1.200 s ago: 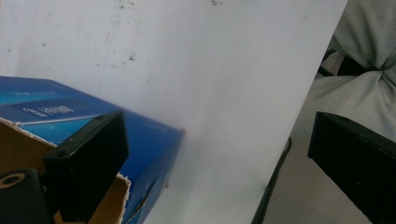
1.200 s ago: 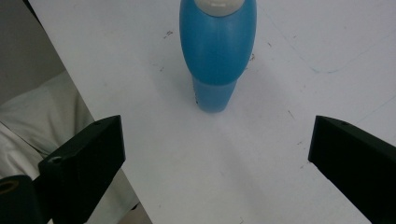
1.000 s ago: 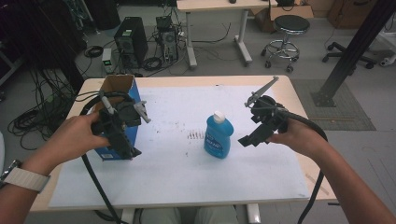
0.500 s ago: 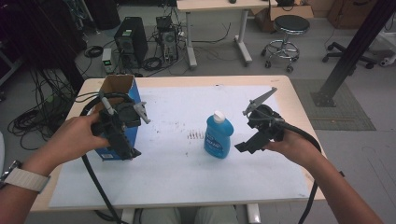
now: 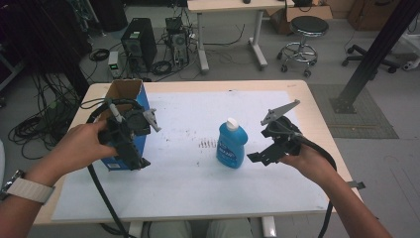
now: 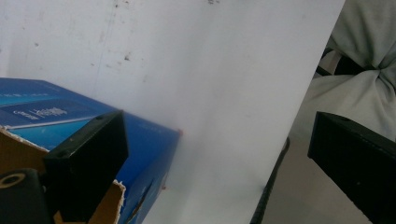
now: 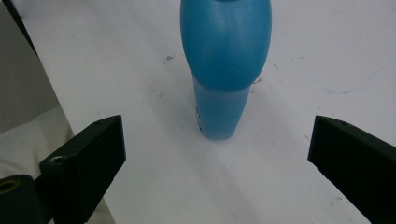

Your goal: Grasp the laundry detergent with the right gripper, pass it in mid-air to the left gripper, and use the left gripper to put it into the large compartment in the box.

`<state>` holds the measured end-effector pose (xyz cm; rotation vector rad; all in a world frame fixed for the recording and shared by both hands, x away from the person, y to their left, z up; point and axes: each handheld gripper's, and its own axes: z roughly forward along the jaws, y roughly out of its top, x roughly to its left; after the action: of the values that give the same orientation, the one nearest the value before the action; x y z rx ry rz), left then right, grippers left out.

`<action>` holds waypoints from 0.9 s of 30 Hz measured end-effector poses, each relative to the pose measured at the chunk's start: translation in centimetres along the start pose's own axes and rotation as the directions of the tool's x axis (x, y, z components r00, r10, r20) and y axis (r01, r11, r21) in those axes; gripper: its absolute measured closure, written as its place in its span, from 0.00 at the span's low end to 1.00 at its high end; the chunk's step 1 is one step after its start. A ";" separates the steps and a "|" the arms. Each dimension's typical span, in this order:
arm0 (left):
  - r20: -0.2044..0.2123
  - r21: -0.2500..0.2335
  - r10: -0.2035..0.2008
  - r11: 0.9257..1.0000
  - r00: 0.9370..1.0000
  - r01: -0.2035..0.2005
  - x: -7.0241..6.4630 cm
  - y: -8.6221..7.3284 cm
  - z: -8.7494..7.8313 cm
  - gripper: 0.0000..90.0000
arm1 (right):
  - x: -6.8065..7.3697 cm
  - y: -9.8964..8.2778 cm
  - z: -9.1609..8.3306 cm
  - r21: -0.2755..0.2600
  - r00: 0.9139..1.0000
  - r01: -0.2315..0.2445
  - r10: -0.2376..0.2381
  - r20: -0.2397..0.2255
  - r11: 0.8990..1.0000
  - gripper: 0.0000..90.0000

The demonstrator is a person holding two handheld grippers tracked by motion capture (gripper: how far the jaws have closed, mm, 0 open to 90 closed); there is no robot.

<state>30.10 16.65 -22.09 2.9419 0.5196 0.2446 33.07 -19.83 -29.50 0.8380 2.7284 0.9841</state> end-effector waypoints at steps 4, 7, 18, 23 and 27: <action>0.001 -0.001 0.001 1.000 1.000 -0.001 0.0 0.1 0.1 0.06 | 0.0 -0.3 0.1 -0.032 1.000 -0.018 0.018 0.005 0.999 0.04; 0.001 0.000 0.002 1.000 1.000 -0.002 0.1 0.1 0.2 0.06 | -0.1 -0.5 0.3 -0.054 1.000 -0.027 0.028 0.003 0.998 0.04; 0.002 0.002 0.004 1.000 1.000 -0.004 0.1 0.1 0.2 0.06 | -0.1 -1.1 1.1 -0.098 0.999 -0.051 0.050 -0.007 0.994 0.04; 0.003 0.002 0.002 1.000 1.000 -0.002 0.1 0.1 0.2 0.06 | -0.1 -1.4 1.3 -0.111 0.998 -0.061 0.061 -0.003 0.992 0.04; 0.003 0.000 0.002 1.000 1.000 -0.002 0.2 0.1 0.2 0.06 | -0.2 -1.7 1.3 -0.134 0.997 -0.072 0.073 -0.002 0.988 0.04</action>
<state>30.31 16.61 -22.26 2.9427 0.5168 0.2408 32.83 -20.29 -31.60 0.9194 2.6113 1.1641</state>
